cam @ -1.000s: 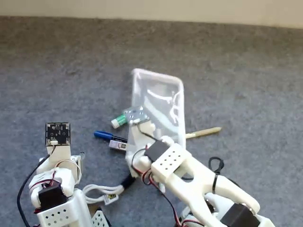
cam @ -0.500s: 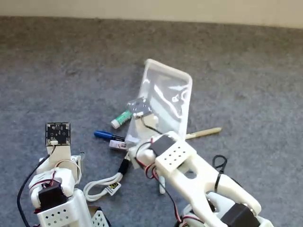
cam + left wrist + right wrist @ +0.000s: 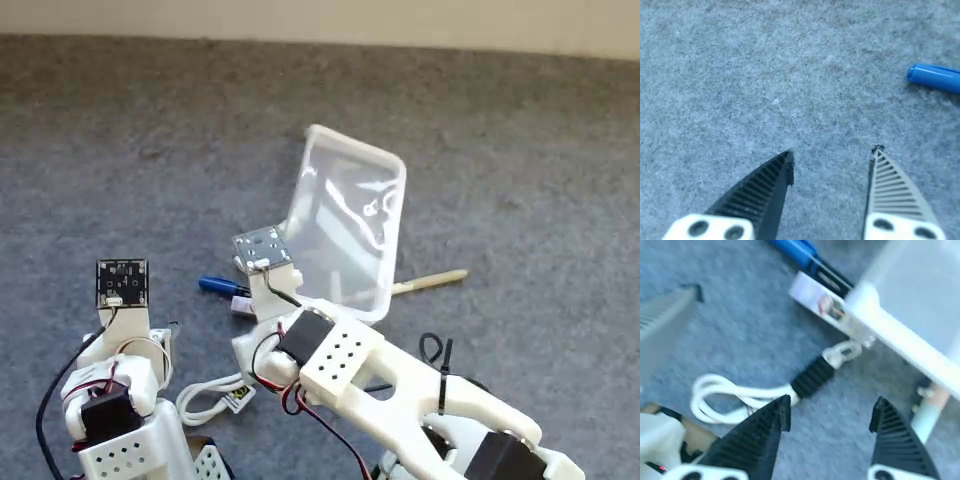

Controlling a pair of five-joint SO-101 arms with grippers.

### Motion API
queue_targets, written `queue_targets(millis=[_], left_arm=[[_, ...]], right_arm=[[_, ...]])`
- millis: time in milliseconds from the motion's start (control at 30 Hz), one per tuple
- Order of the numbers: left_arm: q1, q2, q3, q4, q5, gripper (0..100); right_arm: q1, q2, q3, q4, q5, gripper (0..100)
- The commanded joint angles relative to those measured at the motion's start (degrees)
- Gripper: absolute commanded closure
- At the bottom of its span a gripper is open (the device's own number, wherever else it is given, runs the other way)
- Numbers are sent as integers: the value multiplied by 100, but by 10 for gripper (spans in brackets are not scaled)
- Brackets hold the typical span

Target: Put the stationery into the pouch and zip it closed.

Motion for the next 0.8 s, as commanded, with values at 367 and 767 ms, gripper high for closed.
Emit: queue_targets(millis=[367,767], left_arm=[[-66,31,-295,-114,35,768],[-66,31,-286,-114,35,768]], right_arm=[[-48,1903,-840,-321,-659,743],[-136,2000,-804,-1112,-941,744]])
